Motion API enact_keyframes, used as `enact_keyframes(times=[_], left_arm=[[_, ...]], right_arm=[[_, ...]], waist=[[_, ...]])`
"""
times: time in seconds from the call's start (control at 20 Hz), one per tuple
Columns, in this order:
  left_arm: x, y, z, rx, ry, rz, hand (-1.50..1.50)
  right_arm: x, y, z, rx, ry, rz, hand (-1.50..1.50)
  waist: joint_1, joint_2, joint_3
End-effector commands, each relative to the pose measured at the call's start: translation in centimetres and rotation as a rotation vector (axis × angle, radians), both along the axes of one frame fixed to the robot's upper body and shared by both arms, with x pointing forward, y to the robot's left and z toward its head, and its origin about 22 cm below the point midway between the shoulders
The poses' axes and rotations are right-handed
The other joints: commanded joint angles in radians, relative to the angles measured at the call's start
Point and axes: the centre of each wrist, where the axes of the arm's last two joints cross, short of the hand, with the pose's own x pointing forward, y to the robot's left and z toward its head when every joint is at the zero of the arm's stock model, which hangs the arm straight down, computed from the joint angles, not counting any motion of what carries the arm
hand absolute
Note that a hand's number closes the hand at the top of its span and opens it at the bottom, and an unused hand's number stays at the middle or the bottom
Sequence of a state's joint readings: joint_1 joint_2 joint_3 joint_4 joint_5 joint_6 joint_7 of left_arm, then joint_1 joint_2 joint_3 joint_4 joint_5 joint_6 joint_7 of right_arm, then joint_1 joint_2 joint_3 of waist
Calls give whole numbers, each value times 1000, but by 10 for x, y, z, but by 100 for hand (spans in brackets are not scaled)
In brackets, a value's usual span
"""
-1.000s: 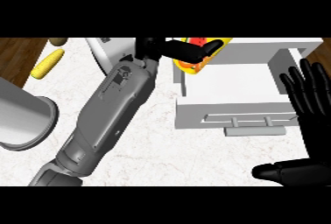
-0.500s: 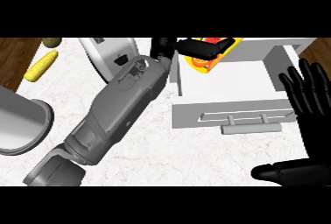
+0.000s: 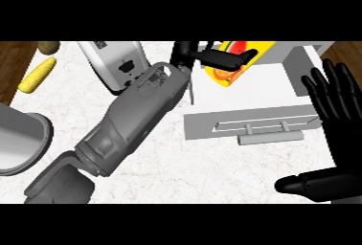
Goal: Pick up the cup, place it into the drawer and close the drawer
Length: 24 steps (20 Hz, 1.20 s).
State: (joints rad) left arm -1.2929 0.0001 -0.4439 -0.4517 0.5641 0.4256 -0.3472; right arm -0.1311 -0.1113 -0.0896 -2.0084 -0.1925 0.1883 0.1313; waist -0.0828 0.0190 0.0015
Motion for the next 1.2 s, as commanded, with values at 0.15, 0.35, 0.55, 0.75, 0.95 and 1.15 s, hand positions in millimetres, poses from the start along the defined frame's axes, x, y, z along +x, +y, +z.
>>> enact_keyframes(times=[0.15,0.35,0.55,0.75,0.95,1.15], left_arm=[[-1,0,-16,136,4,13,150],[0,-2,-12,157,-11,44,-150],[-4,-12,0,89,7,26,-150],[-3,-15,14,-36,-31,-32,-150],[-9,-15,10,-152,-85,-75,-150],[-6,-8,18,-211,-35,-102,-150]], right_arm=[[8,-5,-11,11,-4,17,-150],[15,13,-1,10,-21,31,-150],[7,11,14,39,-33,56,-150],[12,9,1,71,-10,60,-150],[13,-2,3,86,3,101,-150],[-16,-19,16,79,-10,83,-150]], waist=[[-27,9,1],[-26,12,1],[-37,6,0],[-8,3,0],[6,-1,-1],[59,-20,-1]])
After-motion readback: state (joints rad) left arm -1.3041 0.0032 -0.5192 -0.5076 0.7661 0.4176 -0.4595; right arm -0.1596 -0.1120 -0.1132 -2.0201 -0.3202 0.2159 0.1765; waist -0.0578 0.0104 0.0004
